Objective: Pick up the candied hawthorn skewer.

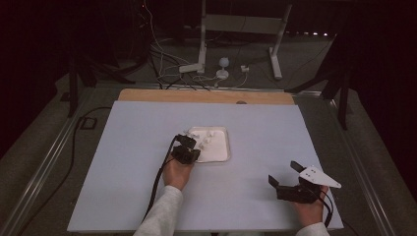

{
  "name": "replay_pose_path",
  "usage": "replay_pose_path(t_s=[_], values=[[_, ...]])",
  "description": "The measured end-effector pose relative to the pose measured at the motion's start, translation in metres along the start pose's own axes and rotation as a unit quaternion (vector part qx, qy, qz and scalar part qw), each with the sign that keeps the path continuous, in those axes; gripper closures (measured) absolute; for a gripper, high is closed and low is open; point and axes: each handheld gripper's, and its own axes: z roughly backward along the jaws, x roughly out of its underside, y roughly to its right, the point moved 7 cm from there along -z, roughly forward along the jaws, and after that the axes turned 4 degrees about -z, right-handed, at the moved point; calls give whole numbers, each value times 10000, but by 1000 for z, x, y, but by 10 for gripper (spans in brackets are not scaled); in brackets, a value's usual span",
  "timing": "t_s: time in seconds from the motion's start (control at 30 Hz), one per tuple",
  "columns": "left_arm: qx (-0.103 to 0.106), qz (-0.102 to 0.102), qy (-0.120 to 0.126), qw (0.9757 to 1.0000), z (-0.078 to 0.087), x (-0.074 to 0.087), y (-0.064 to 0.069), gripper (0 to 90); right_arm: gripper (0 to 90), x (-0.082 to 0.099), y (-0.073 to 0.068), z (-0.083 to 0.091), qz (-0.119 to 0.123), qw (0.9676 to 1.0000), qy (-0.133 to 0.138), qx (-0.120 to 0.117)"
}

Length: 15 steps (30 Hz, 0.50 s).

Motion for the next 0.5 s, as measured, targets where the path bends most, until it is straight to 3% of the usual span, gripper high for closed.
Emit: replay_pose_path(t_s=[0.17, 0.3, 0.5], values=[[66, -44, -119, 9999, 5, 5, -2, 899, 3, 0, -1, -1, -25, 10000, -17, -12], [103, -36, -316, 9994, -1, 9, -3, 890, 3, 1, -2, -1, -4, 10000, -31, -17], [123, 48, -128, 9998, 4, 8, -4, 900, 3, 1, 0, -1, -59, 10000, -19, -5]])
